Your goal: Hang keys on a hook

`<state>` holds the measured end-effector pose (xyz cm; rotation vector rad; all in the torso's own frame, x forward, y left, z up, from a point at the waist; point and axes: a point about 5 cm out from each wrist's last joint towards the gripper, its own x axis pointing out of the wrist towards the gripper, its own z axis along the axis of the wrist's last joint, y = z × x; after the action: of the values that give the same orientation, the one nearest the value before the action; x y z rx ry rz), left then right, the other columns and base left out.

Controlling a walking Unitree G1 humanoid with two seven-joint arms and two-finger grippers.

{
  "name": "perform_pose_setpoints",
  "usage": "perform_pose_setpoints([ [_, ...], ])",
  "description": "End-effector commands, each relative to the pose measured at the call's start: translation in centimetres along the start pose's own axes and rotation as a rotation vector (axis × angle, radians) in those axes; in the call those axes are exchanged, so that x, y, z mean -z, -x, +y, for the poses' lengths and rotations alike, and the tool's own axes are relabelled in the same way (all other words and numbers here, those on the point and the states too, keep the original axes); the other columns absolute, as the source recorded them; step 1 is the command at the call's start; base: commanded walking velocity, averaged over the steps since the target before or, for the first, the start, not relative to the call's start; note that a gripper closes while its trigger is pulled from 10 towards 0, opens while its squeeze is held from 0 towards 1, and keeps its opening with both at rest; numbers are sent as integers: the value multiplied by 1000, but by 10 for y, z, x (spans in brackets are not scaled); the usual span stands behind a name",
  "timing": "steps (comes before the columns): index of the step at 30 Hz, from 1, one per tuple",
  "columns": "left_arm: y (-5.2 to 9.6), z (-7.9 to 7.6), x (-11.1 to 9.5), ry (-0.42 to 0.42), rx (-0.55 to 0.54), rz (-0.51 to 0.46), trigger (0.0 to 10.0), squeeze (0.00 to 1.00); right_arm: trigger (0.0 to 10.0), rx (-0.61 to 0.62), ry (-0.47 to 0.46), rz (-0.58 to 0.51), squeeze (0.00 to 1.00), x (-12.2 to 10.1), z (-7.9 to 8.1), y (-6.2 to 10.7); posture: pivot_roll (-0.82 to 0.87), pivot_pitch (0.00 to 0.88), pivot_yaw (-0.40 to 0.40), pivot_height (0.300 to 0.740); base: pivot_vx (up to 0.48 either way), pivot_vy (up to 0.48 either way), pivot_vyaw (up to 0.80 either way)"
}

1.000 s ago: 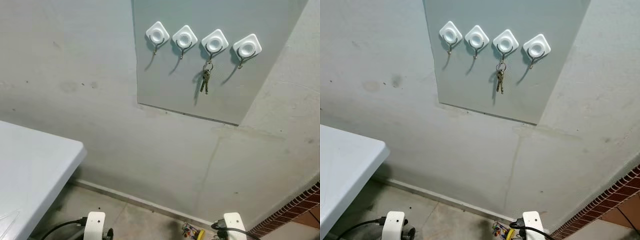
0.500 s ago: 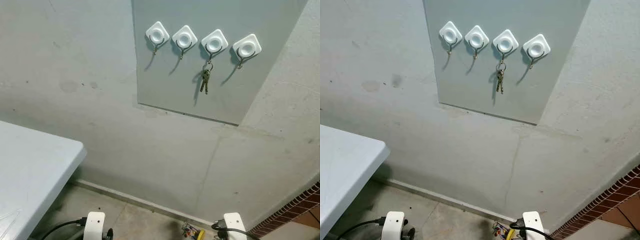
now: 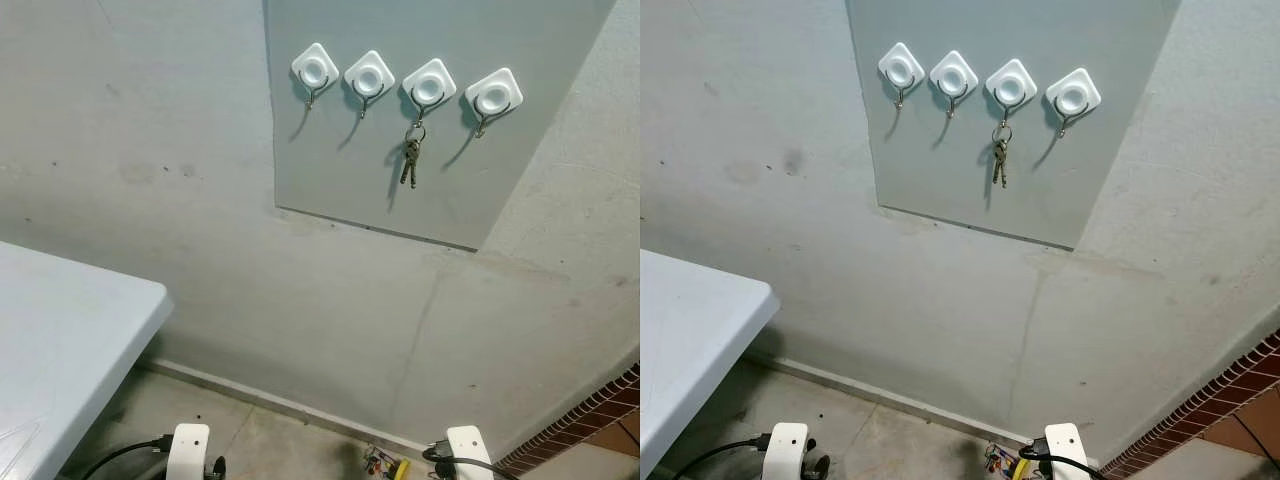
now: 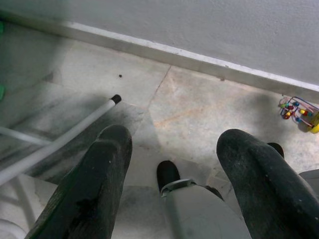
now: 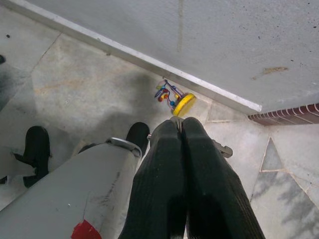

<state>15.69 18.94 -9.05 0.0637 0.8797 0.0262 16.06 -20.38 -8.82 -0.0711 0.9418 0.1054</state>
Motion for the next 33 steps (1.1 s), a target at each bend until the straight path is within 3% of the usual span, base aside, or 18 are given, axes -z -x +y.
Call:
perform_pose_setpoints([
  [1, 0, 1, -1, -11, 6, -4, 10000, 0, 10000, 4, -15, 12, 0, 3, -1, 1, -71, 0, -22, 740, 0, 0, 0],
  [33, 0, 3, 0, -1, 0, 0, 10000, 0, 10000, 23, -51, 11, 0, 4, -5, 1, -72, 2, -26, 740, 0, 0, 0],
])
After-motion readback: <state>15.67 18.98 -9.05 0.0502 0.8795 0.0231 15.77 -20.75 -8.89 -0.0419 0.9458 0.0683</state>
